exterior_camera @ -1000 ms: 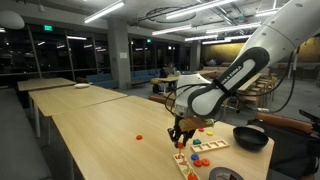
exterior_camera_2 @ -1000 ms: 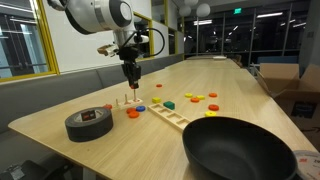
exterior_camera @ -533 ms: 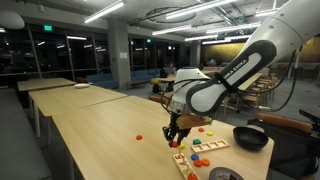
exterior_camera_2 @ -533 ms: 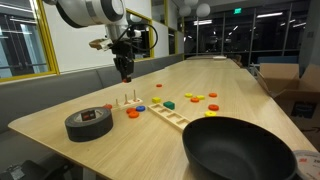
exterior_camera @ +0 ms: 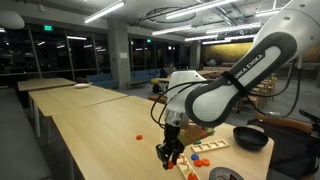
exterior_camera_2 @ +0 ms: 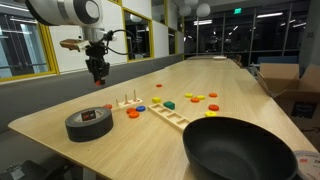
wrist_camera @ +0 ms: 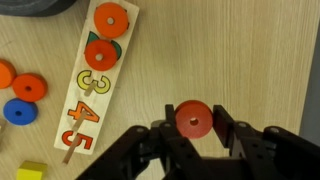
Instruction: Remove the orange ring from the wooden platform
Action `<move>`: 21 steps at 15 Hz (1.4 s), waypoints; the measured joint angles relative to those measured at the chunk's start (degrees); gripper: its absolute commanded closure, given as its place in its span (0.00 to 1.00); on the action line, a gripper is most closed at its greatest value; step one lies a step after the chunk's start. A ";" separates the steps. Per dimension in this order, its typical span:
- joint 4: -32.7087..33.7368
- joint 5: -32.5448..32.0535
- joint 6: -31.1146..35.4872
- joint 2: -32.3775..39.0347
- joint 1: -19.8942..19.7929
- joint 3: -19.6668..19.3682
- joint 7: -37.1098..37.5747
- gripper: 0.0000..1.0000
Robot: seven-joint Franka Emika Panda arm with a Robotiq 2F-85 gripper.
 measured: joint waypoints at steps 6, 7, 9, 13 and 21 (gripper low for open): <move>-4.47 -0.35 -0.44 0.00 2.02 2.08 -1.47 0.82; -5.12 -0.41 -0.33 0.00 2.31 2.34 -1.47 0.83; -6.21 -0.47 -0.09 0.02 2.80 2.83 -1.45 0.83; -7.85 -1.84 0.94 0.30 3.67 3.69 -1.23 0.83; -8.08 -5.09 2.80 2.48 5.44 4.42 0.11 0.83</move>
